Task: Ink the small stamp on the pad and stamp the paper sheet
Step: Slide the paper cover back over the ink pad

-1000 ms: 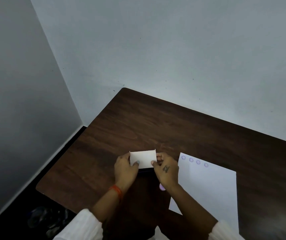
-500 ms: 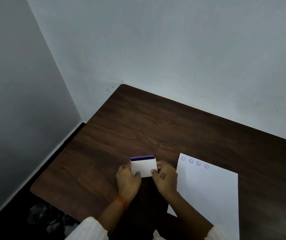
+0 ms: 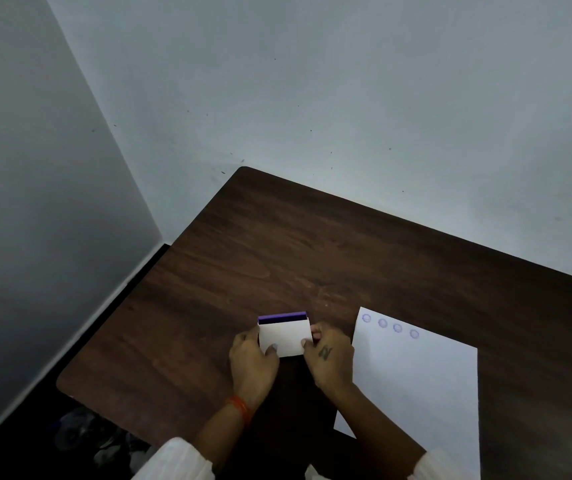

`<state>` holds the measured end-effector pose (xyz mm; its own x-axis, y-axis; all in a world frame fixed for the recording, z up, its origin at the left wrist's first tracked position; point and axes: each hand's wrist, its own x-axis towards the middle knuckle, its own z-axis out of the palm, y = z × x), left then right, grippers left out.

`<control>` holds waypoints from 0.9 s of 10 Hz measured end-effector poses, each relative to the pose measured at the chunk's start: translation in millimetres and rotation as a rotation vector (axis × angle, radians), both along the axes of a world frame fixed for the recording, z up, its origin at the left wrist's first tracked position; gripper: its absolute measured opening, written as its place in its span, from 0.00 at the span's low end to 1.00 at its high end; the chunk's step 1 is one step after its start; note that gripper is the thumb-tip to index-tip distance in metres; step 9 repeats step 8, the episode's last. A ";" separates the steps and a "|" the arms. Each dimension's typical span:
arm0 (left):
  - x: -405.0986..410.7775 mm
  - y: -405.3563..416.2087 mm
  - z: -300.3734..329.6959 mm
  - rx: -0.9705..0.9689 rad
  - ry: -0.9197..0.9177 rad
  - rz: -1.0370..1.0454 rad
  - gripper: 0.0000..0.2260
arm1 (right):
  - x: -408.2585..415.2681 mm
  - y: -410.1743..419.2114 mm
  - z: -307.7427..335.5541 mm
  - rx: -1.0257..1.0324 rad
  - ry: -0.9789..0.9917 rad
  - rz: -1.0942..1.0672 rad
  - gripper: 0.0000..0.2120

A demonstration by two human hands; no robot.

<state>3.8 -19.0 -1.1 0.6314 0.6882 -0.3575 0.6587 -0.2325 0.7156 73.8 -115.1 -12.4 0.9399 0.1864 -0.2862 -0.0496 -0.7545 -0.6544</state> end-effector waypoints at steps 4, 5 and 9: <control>3.4 18.1 -4.1 -0.015 -0.039 0.066 0.11 | 9.2 2.0 -1.3 0.010 -0.020 0.004 0.08; 5.2 21.7 -5.8 -0.001 -0.033 0.073 0.10 | 13.5 1.6 1.0 0.012 -0.029 0.027 0.07; 4.1 24.7 -0.8 0.031 -0.042 0.062 0.11 | 18.5 -1.6 13.0 -0.003 -0.019 0.108 0.11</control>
